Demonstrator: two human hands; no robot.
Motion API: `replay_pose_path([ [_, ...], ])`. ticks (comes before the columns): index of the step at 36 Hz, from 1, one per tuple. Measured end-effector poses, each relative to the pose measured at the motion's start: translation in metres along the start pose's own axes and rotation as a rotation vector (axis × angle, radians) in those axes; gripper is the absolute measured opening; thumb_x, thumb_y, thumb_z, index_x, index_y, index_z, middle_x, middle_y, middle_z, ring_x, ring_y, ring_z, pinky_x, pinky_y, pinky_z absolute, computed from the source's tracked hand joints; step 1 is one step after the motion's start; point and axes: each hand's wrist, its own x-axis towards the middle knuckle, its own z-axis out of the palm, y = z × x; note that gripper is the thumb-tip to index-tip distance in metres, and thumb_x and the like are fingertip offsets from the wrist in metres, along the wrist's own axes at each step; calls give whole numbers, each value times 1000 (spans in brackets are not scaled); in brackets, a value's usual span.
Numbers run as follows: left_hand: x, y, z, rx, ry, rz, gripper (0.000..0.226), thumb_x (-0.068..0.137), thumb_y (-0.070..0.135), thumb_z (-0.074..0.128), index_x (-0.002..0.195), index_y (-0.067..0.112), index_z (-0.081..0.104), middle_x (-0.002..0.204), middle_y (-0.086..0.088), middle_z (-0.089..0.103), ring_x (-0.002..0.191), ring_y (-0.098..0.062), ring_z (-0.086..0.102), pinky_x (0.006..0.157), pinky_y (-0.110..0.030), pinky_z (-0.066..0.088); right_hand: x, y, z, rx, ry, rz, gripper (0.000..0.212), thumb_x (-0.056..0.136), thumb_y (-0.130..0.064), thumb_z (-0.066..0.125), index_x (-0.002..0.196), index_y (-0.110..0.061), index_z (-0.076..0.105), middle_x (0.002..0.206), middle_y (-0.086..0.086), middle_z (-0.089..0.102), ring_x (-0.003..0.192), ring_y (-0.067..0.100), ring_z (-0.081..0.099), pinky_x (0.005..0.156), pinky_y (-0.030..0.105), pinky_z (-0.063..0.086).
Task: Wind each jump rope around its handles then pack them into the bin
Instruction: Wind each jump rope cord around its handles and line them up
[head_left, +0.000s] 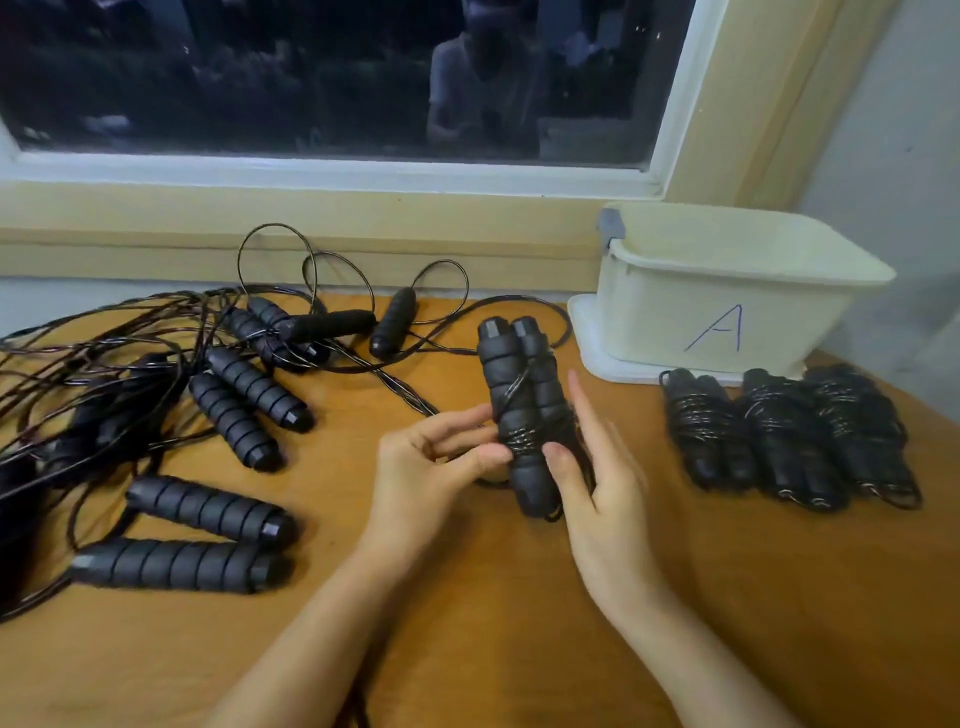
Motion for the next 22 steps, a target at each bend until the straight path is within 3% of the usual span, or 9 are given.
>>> replay_pose_path([
  [3, -3, 2, -1, 42, -1, 41, 38, 57, 13, 77, 93, 21, 70, 82, 10, 76, 81, -6, 73, 69, -16, 55, -7, -3, 0, -51, -115, -32, 63, 94, -56, 39, 152, -44, 19, 135, -28, 44, 128, -3, 42, 100, 20, 38],
  [6, -7, 2, -2, 101, -5, 69, 38, 56, 18, 79, 92, 24, 70, 79, 13, 75, 81, -4, 73, 72, -15, 54, -14, -2, 0, -109, -210, -18, 90, 81, -66, 52, 154, -39, 7, 143, -26, 33, 133, 1, 36, 108, 26, 32],
  [8, -9, 1, -2, 126, -1, 74, 38, 56, 20, 80, 92, 24, 70, 76, 15, 75, 79, -2, 72, 72, -13, 53, -16, 0, 2, -189, -206, -27, 104, 73, -69, 59, 157, -34, 8, 146, -18, 35, 134, 13, 38, 109, 33, 34],
  [11, -11, 0, -1, 145, 4, 74, 39, 55, 24, 81, 93, 24, 70, 78, 13, 76, 81, -4, 73, 76, -19, 56, -17, 0, 4, -283, -143, -47, 105, 71, -70, 59, 156, -28, 16, 150, -4, 35, 132, 21, 43, 105, 41, 44],
  [14, -10, -2, -3, 164, 2, 73, 41, 55, 29, 81, 94, 26, 71, 82, 10, 76, 84, -10, 74, 82, -28, 58, -17, -4, 4, -370, -86, -98, 101, 74, -66, 61, 156, -22, 21, 146, -1, 36, 128, 22, 48, 96, 46, 52],
  [18, -10, -3, -2, 239, 24, 122, 40, 54, 32, 82, 91, 35, 68, 76, 20, 74, 83, 0, 72, 84, -21, 54, -15, -3, 4, -472, -47, -208, 107, 77, -40, 78, 158, -21, 11, 142, 3, 53, 120, 22, 50, 100, 57, 46],
  [22, -11, -7, -4, 325, 18, 191, 43, 59, 46, 83, 98, 41, 67, 86, 17, 75, 92, -4, 71, 94, -41, 52, -16, -4, 5, -532, -108, -220, 96, 85, -34, 64, 158, -31, 3, 142, 5, 51, 123, 25, 53, 107, 56, 39],
])
